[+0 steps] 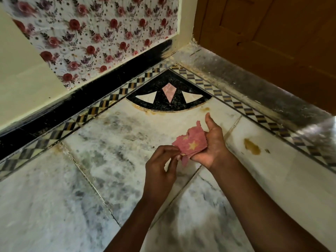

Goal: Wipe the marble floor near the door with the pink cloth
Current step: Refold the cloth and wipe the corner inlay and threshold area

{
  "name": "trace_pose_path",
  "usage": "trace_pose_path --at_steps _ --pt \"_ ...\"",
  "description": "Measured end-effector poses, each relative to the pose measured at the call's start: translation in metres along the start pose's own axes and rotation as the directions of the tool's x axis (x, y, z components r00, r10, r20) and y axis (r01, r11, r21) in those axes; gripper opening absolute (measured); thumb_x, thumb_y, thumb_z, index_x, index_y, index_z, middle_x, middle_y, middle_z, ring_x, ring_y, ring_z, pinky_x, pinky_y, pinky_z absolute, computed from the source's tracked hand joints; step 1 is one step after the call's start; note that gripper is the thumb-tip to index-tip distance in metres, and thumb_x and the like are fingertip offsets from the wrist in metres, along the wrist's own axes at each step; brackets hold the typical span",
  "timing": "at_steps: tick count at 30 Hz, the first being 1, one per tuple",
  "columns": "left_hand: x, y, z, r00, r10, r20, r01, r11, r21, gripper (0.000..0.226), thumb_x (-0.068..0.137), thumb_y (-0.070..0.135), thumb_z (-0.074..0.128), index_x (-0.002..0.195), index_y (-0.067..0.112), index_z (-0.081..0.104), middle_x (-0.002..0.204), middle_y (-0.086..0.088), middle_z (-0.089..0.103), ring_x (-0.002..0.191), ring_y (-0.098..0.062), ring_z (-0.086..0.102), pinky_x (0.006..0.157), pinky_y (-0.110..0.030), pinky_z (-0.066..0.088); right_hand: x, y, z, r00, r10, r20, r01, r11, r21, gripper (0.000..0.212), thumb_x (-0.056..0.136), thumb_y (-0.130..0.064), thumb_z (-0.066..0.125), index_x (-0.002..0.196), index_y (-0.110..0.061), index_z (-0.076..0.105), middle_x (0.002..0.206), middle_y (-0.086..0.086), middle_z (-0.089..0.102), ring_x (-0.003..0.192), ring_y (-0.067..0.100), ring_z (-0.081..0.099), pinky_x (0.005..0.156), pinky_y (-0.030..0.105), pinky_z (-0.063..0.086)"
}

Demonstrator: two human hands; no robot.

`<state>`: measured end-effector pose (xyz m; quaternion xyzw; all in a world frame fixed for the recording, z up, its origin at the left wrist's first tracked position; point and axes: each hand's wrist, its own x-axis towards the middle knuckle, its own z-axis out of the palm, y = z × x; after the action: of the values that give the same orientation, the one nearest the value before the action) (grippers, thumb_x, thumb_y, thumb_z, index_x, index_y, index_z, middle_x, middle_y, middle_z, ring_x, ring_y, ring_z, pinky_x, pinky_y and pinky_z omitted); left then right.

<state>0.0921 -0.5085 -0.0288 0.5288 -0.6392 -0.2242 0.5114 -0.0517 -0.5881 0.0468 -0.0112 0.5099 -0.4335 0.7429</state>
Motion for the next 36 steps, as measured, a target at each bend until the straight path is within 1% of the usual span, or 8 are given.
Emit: trace_pose_path --at_steps 4,9,15,20,24,27,33,36 --pt "0.017 0.01 -0.01 0.995 -0.058 0.076 0.057 0.998 0.003 0.014 0.108 0.005 0.059 0.106 0.011 0.071 0.094 0.01 0.073 0.088 -0.006 0.071 0.077 -0.026 0.057 0.007 0.001 -0.009 0.998 0.065 -0.024 -0.068 0.978 -0.195 0.067 0.088 -0.071 0.069 0.115 -0.011 0.056 0.098 0.019 0.065 0.074 0.035 0.07 0.082 0.046 0.053" --pt "0.072 0.042 -0.035 0.941 0.004 0.338 -0.042 0.993 0.107 0.009 0.097 0.017 0.058 0.098 0.011 0.065 0.081 0.008 0.068 0.069 -0.001 0.064 0.062 -0.031 0.056 0.011 0.013 -0.022 0.996 -0.034 -0.077 -0.023 0.771 -0.637 0.079 0.09 -0.091 0.038 0.105 -0.023 0.074 0.124 0.018 0.073 0.116 0.038 0.067 0.105 0.052 0.048" --pt "0.143 0.056 -0.046 0.821 -0.001 0.571 -0.155 0.962 0.224 0.028 0.093 -0.01 0.061 0.092 0.016 0.069 0.088 0.0 0.074 0.083 -0.006 0.071 0.074 -0.033 0.059 0.007 0.022 -0.029 0.928 -0.095 0.361 0.284 0.808 -0.517 0.094 0.084 -0.088 0.018 0.141 -0.031 0.066 0.139 0.001 0.073 0.138 0.026 0.063 0.119 0.056 0.044" --pt "0.183 0.043 -0.042 0.754 -0.056 0.655 -0.231 0.911 0.343 0.028 0.093 -0.009 0.059 0.095 0.016 0.072 0.094 -0.002 0.075 0.091 -0.012 0.07 0.082 -0.042 0.06 0.009 0.034 -0.023 0.816 -0.312 0.486 0.569 0.578 -0.585 0.014 0.098 -0.016 0.074 0.104 -0.003 0.077 0.094 0.027 0.077 0.081 0.017 0.077 0.077 0.031 0.063" --pt "0.181 0.004 -0.044 0.86 -0.092 0.503 -0.154 0.891 0.426 0.022 0.094 0.005 0.064 0.101 0.023 0.074 0.1 0.003 0.077 0.092 -0.019 0.072 0.083 -0.044 0.061 0.015 0.033 -0.023 0.835 -0.368 0.41 0.551 0.567 -0.613 0.021 0.101 -0.018 0.073 0.096 0.002 0.077 0.085 0.03 0.071 0.079 0.029 0.068 0.08 0.044 0.055" --pt "0.13 -0.017 -0.035 0.922 -0.363 0.134 0.343 0.927 0.151 0.016 0.108 0.024 0.06 0.108 0.013 0.071 0.105 -0.002 0.076 0.093 -0.019 0.072 0.089 -0.042 0.06 0.013 0.029 -0.026 0.837 -0.45 0.312 0.538 0.568 -0.624 0.019 0.097 -0.01 0.077 0.081 -0.016 0.086 0.086 0.011 0.079 0.084 0.024 0.072 0.086 0.044 0.057" --pt "0.017 0.013 -0.015 0.271 -0.923 0.272 0.938 0.191 -0.288 0.068 0.108 0.067 0.035 0.112 0.011 0.072 0.097 -0.012 0.079 0.087 -0.026 0.069 0.076 -0.035 0.045 -0.003 0.014 -0.042 0.878 -0.419 0.234 0.479 0.756 -0.446 0.008 0.096 -0.006 0.074 0.098 -0.004 0.081 0.09 0.015 0.079 0.078 0.025 0.075 0.072 0.038 0.063" --pt "0.001 0.021 -0.003 0.177 -0.832 0.526 0.94 -0.015 -0.341 0.087 0.099 0.084 0.024 0.125 0.016 0.071 0.107 -0.019 0.082 0.102 -0.035 0.076 0.102 -0.044 0.047 -0.009 0.005 -0.051 0.88 -0.393 0.266 0.47 0.803 -0.367 0.014 0.095 0.002 0.07 0.107 0.003 0.077 0.093 0.017 0.08 0.08 0.023 0.078 0.064 0.033 0.064"
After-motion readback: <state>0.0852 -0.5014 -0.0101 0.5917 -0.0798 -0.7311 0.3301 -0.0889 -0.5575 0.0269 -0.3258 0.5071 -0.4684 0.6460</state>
